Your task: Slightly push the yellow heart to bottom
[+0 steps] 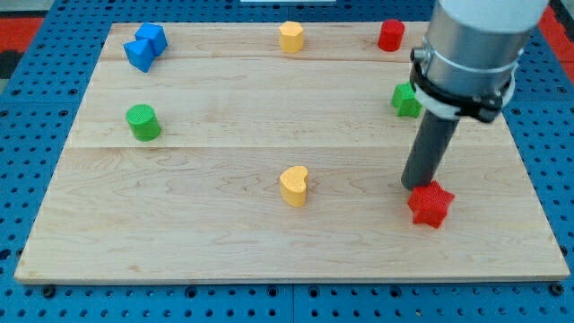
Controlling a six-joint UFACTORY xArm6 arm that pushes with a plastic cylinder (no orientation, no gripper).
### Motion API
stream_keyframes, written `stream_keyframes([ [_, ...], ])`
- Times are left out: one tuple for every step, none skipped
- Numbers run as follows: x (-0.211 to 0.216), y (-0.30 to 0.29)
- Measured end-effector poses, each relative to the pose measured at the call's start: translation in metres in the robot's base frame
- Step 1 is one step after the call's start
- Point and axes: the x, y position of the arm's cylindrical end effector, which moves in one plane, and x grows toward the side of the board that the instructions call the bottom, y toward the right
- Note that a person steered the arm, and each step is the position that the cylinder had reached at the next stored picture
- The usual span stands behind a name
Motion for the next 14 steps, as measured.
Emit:
stream_keyframes([
  [0.015,-0.004],
  [-0.006,-0.070],
  [-0.020,-0.104],
  [-0.028,-0.129],
  [-0.027,-0.175],
  [-0.033,-0.194],
  [-0.009,-0.185],
  [0.007,-0.185],
  [0.006,-0.184],
  [-0.010,-0.191],
  [-0.050,-0.191],
  [-0.098,-0.190],
  [-0.141,-0.195],
  [-0.182,-0.209],
])
